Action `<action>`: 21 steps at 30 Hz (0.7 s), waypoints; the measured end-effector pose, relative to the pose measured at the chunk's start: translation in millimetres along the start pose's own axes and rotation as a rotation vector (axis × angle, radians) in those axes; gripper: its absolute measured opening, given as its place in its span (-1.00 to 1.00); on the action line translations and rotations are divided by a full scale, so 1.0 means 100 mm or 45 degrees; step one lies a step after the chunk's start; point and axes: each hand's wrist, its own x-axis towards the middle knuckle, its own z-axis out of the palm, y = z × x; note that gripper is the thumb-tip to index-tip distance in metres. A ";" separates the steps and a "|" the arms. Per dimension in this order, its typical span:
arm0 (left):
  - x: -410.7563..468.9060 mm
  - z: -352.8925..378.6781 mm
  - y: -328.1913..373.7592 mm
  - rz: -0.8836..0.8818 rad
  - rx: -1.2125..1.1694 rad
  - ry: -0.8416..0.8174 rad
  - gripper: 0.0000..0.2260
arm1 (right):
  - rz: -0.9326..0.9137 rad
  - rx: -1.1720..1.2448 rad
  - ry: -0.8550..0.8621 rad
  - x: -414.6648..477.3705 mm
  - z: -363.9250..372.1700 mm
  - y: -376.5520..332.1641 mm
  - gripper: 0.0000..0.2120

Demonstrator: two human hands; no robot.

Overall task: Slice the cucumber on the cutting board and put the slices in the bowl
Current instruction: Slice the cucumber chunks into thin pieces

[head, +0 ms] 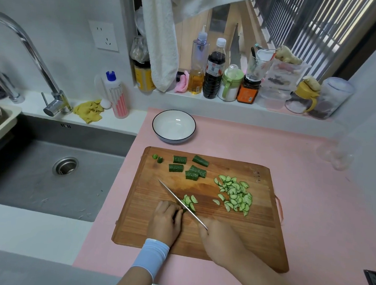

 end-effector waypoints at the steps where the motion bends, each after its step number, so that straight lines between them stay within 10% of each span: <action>1: 0.00 0.00 0.00 0.004 0.001 -0.001 -0.89 | 0.010 -0.003 0.000 0.05 0.01 -0.02 -0.68; 17: -0.02 -0.03 0.02 -0.018 0.022 -0.012 -0.86 | -0.070 -0.002 0.091 -0.02 0.08 0.00 -0.80; 21: -0.02 -0.03 0.03 -0.027 0.021 -0.013 -0.86 | -0.092 -0.006 0.067 -0.13 0.00 0.05 -0.53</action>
